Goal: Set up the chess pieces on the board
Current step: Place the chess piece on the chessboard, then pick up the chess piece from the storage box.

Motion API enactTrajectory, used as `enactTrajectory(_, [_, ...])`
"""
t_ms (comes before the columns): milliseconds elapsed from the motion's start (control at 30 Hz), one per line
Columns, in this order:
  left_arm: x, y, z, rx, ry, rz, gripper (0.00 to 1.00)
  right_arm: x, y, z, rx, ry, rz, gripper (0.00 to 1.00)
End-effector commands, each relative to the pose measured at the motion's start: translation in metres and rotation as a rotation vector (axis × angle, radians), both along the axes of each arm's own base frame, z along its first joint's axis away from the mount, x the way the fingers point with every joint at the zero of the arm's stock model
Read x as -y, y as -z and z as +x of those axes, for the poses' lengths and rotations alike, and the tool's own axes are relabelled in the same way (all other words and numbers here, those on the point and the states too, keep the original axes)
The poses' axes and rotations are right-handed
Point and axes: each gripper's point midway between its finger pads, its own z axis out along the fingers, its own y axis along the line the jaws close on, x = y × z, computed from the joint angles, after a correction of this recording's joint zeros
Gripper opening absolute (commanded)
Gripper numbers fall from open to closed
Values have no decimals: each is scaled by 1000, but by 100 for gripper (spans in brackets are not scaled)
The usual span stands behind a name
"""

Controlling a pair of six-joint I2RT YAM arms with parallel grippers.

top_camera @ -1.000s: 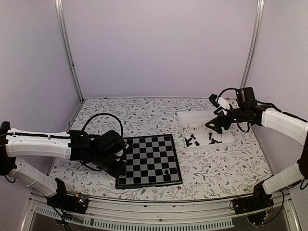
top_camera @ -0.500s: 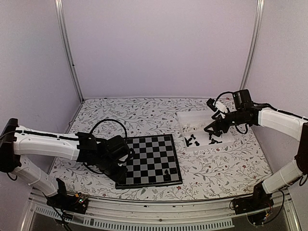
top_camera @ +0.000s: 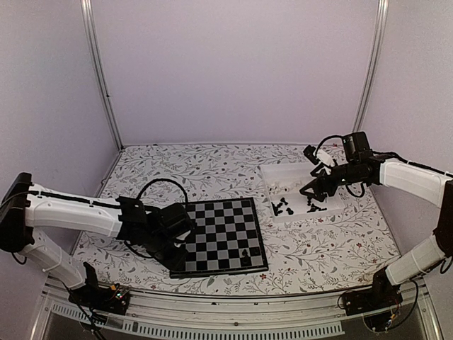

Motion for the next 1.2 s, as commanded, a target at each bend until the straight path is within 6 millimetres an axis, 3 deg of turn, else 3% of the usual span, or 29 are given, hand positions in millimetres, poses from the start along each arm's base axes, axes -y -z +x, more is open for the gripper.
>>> enactTrajectory(0, [-6,8,-3,4,3,43,24,-4,-5,0,0,-24,8,94])
enactTrajectory(200, [0,1,-2,18,5,21,40,-5,-5,-1,-8,-32,11,94])
enactTrajectory(333, [8,-19,8,71,7,-9,48,-7,-9,-1,-9,-36,22,93])
enactTrajectory(567, [40,-88,55,348,23,-130,52,-6,-10,-2,-37,-39,1,87])
enactTrajectory(700, [73,-141,88,561,43,-260,55,-3,7,-3,-92,-74,-66,74])
enactTrajectory(767, [84,-169,103,665,1,-344,72,-1,16,0,-125,-73,-96,67])
enactTrajectory(800, [89,-183,109,711,-25,-391,89,-1,17,2,-134,-75,-104,64])
enactTrajectory(833, [93,-193,114,741,-44,-438,98,-1,20,4,-147,-72,-113,61])
enactTrajectory(867, [96,-200,119,753,-58,-479,99,-1,24,6,-162,-66,-121,59])
enactTrajectory(1033, [102,-188,151,699,-126,-437,99,5,32,19,-173,-18,-160,54])
enactTrajectory(1167, [111,-188,155,746,-56,-387,99,9,44,25,-211,25,-181,50])
